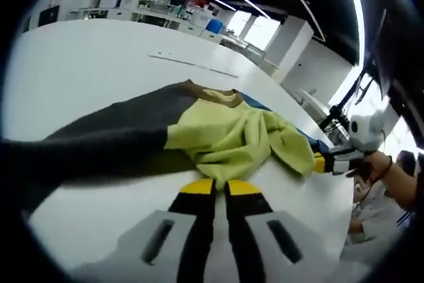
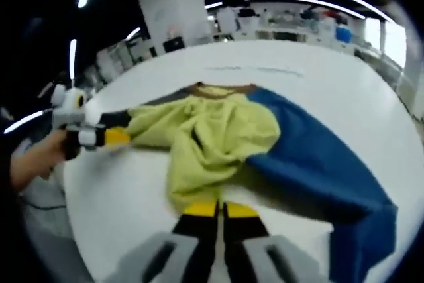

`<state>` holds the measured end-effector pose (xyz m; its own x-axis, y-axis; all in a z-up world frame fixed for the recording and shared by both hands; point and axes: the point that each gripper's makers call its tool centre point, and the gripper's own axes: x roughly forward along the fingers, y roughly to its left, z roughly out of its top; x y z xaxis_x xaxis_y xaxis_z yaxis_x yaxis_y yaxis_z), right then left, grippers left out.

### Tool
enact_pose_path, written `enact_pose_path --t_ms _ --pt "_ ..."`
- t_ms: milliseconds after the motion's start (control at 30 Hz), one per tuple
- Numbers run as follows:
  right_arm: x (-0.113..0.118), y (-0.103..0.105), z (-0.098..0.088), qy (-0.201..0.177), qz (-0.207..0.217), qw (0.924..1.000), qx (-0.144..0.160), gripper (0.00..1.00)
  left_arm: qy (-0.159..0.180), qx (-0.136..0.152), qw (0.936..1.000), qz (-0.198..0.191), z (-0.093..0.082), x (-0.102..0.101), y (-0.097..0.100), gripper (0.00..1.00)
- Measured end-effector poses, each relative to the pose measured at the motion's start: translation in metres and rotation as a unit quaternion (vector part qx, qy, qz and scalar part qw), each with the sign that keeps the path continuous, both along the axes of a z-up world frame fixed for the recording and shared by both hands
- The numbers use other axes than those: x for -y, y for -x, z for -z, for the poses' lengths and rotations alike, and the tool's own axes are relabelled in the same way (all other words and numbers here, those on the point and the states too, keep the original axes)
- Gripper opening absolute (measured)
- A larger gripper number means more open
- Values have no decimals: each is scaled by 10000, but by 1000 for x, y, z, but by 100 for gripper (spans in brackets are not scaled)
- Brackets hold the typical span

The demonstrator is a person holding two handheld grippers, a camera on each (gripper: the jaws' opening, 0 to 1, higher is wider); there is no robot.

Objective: Fold the garment on the visible template until the final outline fits inside the template.

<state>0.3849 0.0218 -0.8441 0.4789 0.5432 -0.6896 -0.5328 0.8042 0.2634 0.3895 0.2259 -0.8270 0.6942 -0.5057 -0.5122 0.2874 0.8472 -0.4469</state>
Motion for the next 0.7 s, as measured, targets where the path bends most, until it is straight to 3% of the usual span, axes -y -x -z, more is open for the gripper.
enact_pose_path --t_ms 133,233,700 --pt "1 6 -10 -29 -61 10000 63 0 -38 158 9999 -13 -13 -1 0 2" --pt "3 6 -16 -96 -45 9999 100 0 251 345 9990 -119 -27 -1 -1 1" --pt "20 13 -63 -261 189 9982 498 0 595 600 9962 -195 -66 -14 15 0"
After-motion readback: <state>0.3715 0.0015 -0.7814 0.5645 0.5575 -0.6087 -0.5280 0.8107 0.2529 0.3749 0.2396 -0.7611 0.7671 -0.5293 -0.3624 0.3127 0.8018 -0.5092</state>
